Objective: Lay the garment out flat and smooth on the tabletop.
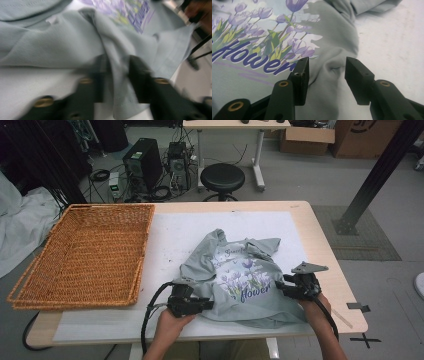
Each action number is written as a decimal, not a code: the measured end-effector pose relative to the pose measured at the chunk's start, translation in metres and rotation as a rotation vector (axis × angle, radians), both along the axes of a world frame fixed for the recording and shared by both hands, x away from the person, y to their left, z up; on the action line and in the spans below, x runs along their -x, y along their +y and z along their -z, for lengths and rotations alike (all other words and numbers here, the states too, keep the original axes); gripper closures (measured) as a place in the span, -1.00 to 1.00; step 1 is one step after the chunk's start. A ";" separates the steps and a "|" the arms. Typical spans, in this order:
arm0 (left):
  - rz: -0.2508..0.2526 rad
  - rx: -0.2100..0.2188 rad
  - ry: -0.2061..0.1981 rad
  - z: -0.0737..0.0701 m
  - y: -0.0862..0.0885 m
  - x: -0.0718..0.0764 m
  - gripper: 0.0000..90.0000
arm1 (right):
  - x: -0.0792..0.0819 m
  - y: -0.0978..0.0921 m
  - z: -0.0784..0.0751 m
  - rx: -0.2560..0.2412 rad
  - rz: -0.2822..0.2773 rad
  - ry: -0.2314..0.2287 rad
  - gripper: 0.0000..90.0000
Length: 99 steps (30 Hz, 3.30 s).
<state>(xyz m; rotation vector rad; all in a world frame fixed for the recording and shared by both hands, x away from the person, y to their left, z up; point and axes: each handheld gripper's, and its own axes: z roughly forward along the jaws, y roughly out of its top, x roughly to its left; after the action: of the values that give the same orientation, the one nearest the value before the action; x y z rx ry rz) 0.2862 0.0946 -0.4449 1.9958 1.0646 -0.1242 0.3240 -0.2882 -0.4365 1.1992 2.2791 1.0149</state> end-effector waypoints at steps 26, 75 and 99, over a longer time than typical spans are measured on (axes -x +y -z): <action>-0.255 0.099 -0.012 0.000 0.087 0.032 0.93 | -0.004 0.009 -0.018 -0.025 0.046 -0.090 0.40; -0.414 -0.005 -0.343 -0.023 0.039 -0.011 -0.01 | 0.101 -0.013 0.008 -0.041 -0.055 0.021 0.90; -0.640 -0.033 -0.235 -0.022 0.042 -0.026 0.87 | -0.046 0.008 0.002 0.121 -0.072 -0.046 0.61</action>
<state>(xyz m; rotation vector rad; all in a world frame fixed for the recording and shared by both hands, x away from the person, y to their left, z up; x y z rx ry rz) 0.3118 0.1366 -0.4225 1.5584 1.4907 0.4575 0.3701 -0.2800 -0.4386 1.0422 2.3264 0.9055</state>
